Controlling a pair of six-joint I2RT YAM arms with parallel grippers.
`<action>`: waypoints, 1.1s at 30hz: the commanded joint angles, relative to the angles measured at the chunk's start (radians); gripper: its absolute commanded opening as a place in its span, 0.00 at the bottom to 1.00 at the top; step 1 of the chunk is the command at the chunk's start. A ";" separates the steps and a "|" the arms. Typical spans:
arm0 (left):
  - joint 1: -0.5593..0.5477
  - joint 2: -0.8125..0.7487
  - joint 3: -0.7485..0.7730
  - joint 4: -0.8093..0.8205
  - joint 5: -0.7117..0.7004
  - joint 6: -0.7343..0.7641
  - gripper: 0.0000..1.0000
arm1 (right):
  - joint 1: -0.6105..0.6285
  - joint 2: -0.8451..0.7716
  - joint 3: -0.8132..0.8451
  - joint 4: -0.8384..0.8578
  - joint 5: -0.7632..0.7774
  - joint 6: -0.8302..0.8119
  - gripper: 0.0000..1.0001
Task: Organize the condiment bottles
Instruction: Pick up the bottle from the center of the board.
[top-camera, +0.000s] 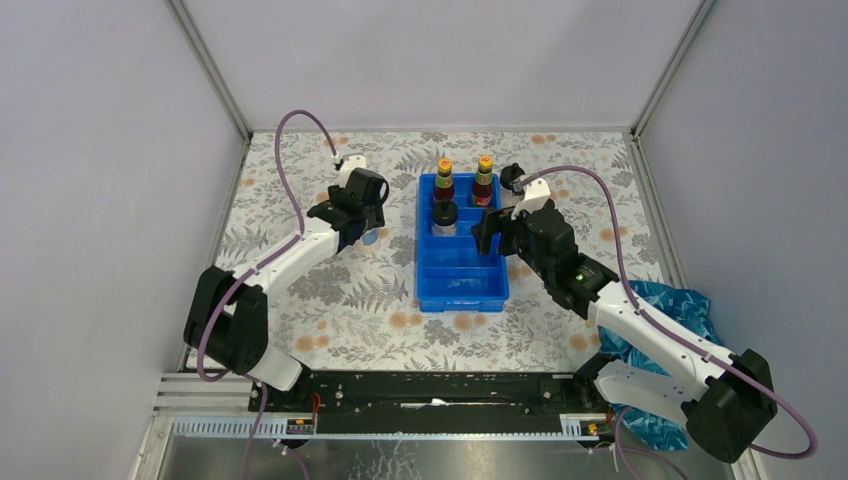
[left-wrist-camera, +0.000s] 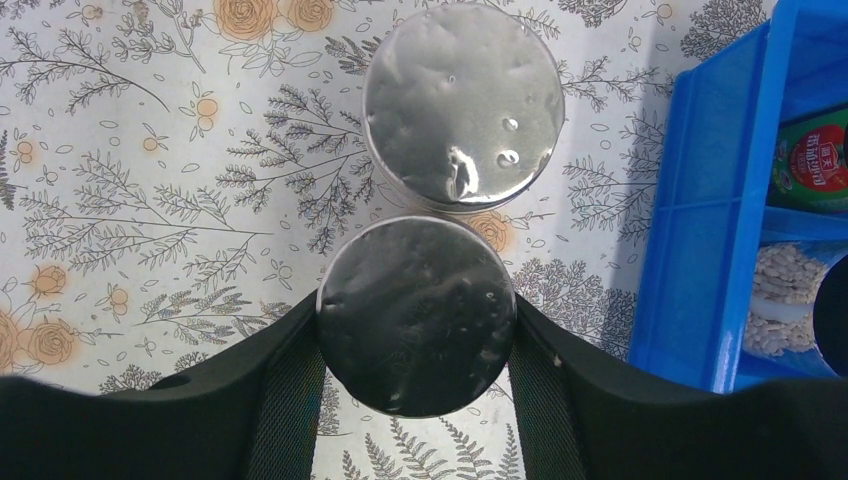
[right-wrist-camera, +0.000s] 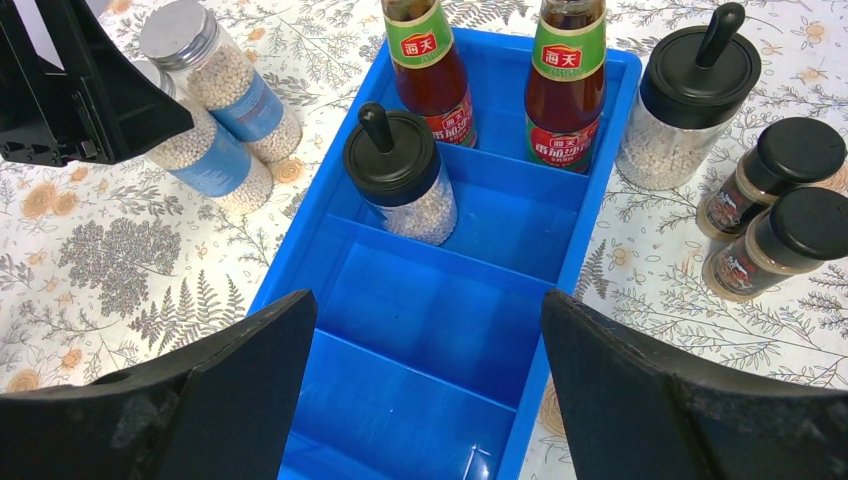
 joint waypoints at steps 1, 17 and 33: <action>-0.004 -0.009 -0.027 0.048 -0.028 -0.019 0.45 | -0.005 -0.014 0.000 0.028 0.010 0.007 0.90; -0.005 -0.102 -0.083 0.039 -0.059 -0.041 0.00 | -0.004 -0.010 0.013 0.024 0.017 0.009 0.90; -0.028 -0.216 -0.066 -0.004 -0.049 -0.033 0.00 | -0.005 -0.005 0.019 0.007 0.068 0.005 0.90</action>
